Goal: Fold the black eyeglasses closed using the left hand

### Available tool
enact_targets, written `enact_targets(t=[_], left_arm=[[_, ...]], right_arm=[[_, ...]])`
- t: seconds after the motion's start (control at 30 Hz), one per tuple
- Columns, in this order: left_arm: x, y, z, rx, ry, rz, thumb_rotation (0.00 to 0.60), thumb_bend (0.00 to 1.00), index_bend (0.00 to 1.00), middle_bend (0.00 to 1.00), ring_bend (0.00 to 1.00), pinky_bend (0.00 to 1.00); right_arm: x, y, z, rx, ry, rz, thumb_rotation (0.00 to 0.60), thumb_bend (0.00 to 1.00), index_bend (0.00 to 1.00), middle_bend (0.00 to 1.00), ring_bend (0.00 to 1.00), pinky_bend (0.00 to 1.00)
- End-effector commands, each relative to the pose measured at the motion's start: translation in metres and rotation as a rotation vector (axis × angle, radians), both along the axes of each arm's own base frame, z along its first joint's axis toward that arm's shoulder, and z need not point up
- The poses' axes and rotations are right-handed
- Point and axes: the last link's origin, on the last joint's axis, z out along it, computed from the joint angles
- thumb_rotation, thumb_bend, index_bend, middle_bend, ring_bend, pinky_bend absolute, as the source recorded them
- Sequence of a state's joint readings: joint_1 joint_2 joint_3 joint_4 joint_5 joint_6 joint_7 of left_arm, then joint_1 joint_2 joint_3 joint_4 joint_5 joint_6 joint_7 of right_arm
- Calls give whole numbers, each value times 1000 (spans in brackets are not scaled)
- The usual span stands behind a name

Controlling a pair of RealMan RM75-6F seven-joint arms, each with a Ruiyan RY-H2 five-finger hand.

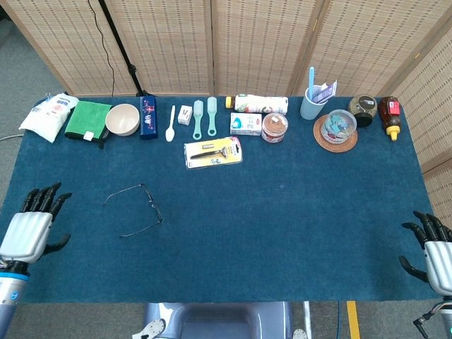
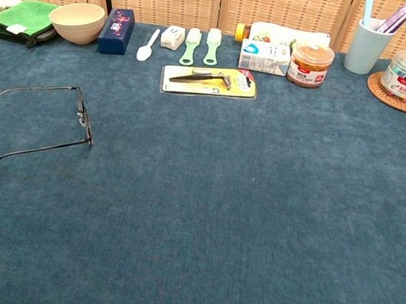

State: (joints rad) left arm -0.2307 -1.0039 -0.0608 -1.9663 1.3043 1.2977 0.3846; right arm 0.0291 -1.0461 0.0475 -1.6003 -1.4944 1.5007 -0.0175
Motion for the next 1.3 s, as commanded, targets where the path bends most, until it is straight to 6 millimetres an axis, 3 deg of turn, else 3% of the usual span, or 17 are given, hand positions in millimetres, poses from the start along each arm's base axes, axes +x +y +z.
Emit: enact_targets(t=[0.03, 0.37, 0.5, 0.57, 0.73, 1.3], left_arm=[[14, 8, -19, -48, 4, -44, 600, 236, 162, 0, 0, 0], [39, 29, -65, -151, -3, -89, 600, 226, 168, 0, 0, 0], [48, 36, -89, -211, 11, -97, 600, 223, 174, 0, 0, 0], [53, 42, -110, -252, 26, -99, 600, 223, 178, 0, 0, 0], [55, 51, -136, -271, 28, -69, 600, 222, 184, 0, 0, 0], [58, 72, -166, -263, 25, -57, 600, 222, 184, 0, 0, 0]], right_arm=[[0, 0, 1, -7, 3, 1, 600, 272, 280, 137, 111, 207], [2, 0, 1, -6, 8, 11, 600, 272, 279, 137, 112, 207], [1, 1, 1, -6, 7, 9, 600, 272, 279, 137, 112, 207], [0, 2, 2, -13, 7, 6, 600, 273, 279, 137, 111, 207], [-1, 4, 4, -16, 9, -1, 600, 272, 279, 137, 111, 207], [-3, 6, 5, -20, 16, -27, 600, 272, 278, 137, 112, 210]])
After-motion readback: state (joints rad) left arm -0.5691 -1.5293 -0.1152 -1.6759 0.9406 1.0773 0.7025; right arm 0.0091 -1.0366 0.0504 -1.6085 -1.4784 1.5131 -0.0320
